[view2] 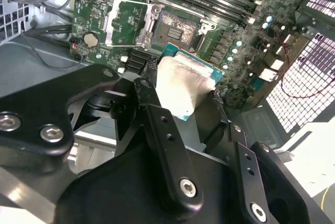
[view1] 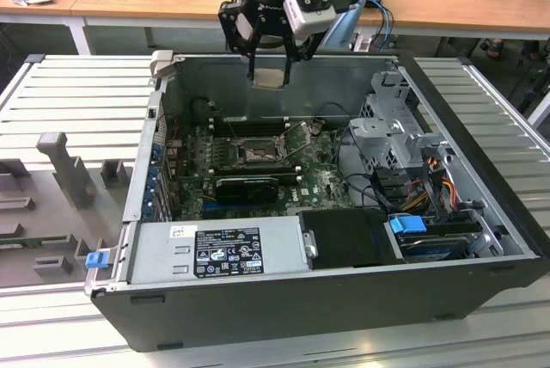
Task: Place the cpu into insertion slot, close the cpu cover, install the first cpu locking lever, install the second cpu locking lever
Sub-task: 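Place the cpu into insertion slot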
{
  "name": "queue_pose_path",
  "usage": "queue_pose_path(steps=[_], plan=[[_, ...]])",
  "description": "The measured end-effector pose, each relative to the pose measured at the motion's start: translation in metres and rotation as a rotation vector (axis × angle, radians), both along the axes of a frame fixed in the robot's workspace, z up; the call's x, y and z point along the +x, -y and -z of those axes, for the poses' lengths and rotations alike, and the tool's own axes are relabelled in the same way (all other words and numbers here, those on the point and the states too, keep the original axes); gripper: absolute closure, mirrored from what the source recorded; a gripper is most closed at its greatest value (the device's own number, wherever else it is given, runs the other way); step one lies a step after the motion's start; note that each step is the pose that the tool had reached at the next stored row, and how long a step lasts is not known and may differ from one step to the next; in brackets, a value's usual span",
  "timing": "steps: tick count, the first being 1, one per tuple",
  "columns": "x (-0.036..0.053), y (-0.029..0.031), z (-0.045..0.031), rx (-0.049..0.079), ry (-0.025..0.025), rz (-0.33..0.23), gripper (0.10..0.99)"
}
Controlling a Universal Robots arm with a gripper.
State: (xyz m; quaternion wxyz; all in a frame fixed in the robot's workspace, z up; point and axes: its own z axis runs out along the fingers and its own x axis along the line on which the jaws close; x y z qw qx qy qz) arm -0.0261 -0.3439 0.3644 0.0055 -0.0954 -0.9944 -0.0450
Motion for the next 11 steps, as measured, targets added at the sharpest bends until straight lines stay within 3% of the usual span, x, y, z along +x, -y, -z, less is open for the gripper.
queue_pose_path(steps=[11], plan=[[0.0, 0.0, 0.0002, 0.0, 0.0, 0.063, 0.557]])
